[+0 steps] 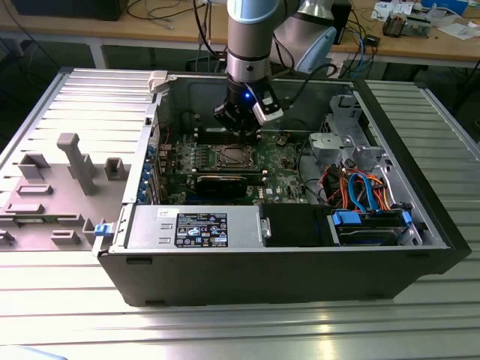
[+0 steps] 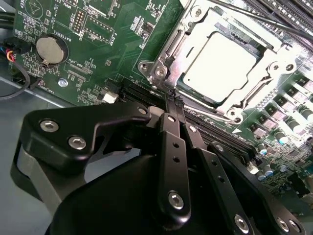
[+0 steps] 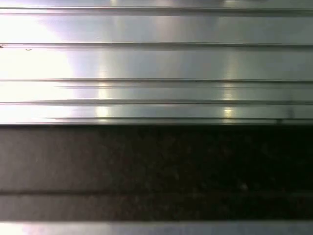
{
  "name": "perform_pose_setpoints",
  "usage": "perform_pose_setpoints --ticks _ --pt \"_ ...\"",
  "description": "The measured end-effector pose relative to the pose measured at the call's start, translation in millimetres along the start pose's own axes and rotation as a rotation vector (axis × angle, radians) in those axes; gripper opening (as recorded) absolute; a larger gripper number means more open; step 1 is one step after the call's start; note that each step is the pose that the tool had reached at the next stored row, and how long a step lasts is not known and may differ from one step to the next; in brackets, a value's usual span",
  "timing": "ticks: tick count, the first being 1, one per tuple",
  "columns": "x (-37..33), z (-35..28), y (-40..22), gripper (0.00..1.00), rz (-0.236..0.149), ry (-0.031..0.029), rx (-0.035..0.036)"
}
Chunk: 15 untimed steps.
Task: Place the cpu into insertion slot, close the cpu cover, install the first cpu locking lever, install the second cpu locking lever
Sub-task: 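Install the first cpu locking lever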
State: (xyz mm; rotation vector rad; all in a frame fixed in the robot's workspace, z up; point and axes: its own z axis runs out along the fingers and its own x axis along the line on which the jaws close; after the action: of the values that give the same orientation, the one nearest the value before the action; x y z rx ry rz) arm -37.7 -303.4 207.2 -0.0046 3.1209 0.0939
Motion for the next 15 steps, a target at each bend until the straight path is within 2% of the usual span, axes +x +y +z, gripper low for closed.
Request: perform_pose_setpoints --ticks 15 --pt "-0.9 1.0 0.0 0.11 0.0 -0.0004 0.0001"
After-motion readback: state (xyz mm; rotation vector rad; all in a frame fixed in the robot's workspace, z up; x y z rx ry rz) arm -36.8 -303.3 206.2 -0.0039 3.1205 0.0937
